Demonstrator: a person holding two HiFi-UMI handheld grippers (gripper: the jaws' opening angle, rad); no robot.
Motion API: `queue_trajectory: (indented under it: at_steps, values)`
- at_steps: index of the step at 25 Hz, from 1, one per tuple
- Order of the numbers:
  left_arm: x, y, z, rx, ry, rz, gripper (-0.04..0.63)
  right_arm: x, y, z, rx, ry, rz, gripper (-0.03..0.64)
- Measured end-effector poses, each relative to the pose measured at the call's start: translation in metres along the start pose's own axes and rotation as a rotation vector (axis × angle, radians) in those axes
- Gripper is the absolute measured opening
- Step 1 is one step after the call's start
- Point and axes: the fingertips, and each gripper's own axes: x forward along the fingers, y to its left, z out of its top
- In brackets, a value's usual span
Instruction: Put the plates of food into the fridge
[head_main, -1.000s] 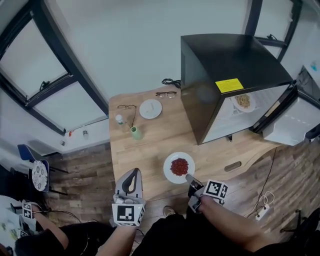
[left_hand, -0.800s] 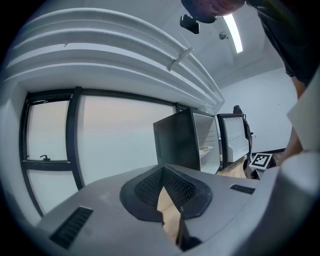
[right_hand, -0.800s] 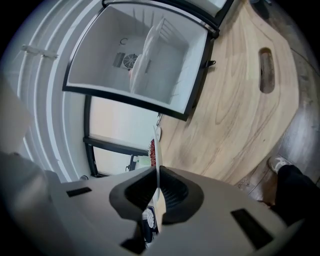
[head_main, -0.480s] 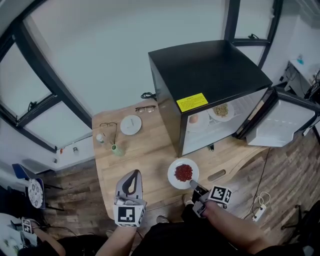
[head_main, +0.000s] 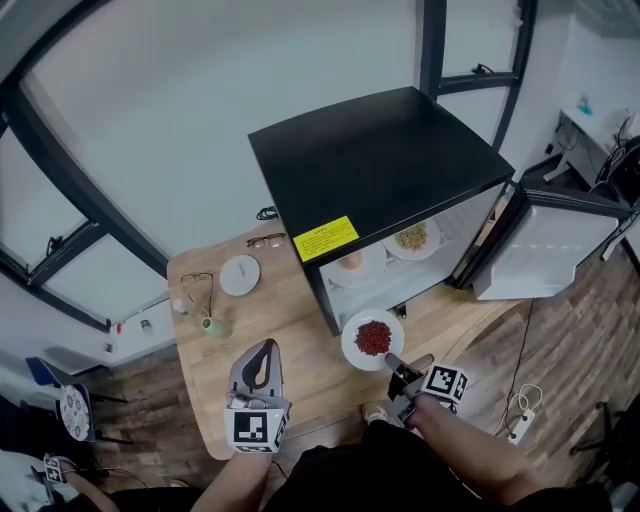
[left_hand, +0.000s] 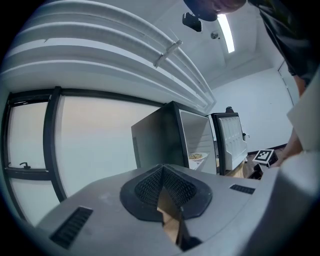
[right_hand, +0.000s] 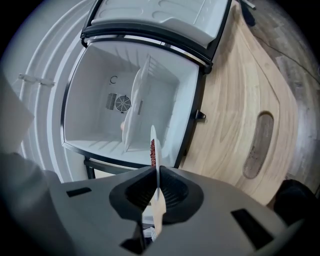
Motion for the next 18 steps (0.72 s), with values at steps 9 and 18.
queue_trajectory:
  at_steps: [9, 18]
  values:
    - [0.037, -0.015, 0.000, -0.012, 0.014, 0.043, 0.003, 0.013, -0.006, 0.043, -0.013, 0.039, 0.002, 0.032]
    - [0.044, -0.010, -0.004, -0.021, 0.045, 0.127, 0.003, 0.053, -0.027, 0.065, -0.015, 0.096, -0.052, 0.032]
